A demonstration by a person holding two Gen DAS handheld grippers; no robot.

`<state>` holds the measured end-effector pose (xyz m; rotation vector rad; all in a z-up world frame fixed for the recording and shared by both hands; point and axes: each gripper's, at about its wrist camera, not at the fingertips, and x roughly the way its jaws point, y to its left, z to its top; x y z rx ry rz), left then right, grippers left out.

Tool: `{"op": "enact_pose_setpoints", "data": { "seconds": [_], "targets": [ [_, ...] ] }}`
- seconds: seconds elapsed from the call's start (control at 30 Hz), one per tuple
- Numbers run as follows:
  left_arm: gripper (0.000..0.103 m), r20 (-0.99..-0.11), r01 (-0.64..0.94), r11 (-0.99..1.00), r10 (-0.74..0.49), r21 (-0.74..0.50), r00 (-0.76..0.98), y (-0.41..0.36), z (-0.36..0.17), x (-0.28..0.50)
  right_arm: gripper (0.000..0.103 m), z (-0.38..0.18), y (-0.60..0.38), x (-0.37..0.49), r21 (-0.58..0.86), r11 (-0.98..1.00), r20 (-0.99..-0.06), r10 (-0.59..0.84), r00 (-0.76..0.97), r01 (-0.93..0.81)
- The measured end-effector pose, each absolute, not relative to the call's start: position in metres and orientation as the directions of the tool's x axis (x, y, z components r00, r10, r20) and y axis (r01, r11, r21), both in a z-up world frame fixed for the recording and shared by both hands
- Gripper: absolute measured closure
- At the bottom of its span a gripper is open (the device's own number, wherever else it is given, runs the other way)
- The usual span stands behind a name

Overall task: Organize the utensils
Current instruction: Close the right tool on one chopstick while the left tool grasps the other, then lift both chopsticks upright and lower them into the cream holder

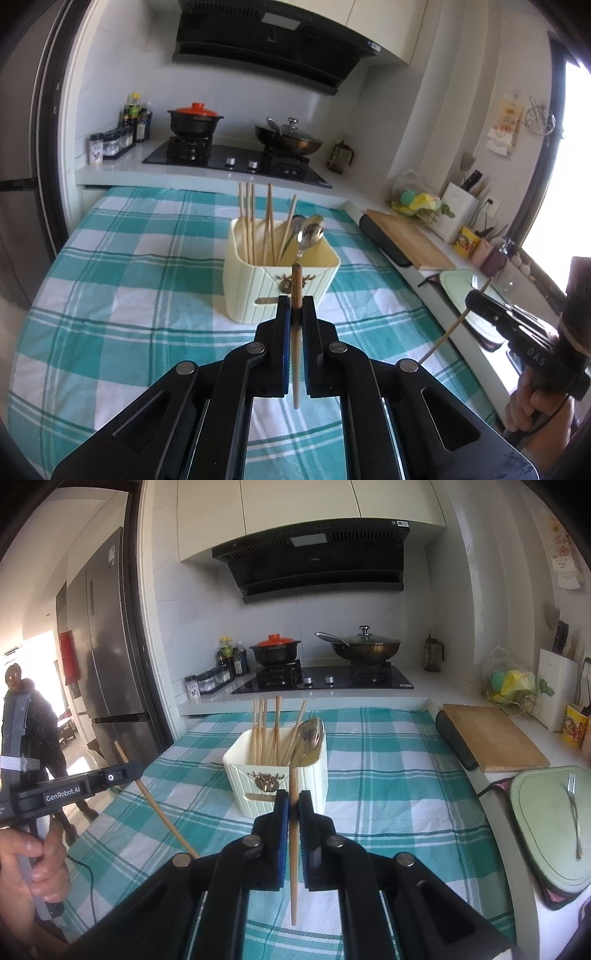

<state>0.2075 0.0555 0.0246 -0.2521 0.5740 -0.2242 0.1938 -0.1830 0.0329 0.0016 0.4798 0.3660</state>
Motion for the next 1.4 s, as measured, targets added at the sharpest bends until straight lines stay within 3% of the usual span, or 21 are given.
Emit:
{"op": "enact_pose_setpoints", "data": {
  "seconds": [0.5, 0.93, 1.2, 1.4],
  "targets": [
    [0.1, -0.483, 0.165, 0.948, -0.282, -0.271, 0.829, 0.055, 0.039, 0.19, 0.097, 0.046, -0.18, 0.182, 0.091, 0.927, -0.419, 0.368, 0.83, -0.364],
    [0.1, -0.49, 0.179, 0.942, -0.303, -0.284, 0.817, 0.064, 0.057, 0.204, 0.097, 0.053, -0.172, 0.203, 0.06, 0.919, -0.452, 0.373, 0.81, -0.39],
    [0.1, -0.367, 0.182, 0.953, -0.263, -0.241, 0.892, 0.081, 0.131, 0.246, 0.097, 0.123, -0.161, 0.249, 0.009, 0.919, -0.31, 0.378, 0.872, -0.395],
    [0.1, -0.373, 0.149, 0.965, -0.223, -0.218, 0.901, 0.08, 0.143, 0.308, 0.097, 0.148, -0.136, 0.305, -0.018, 0.91, -0.247, 0.397, 0.884, -0.414]
  ]
}}
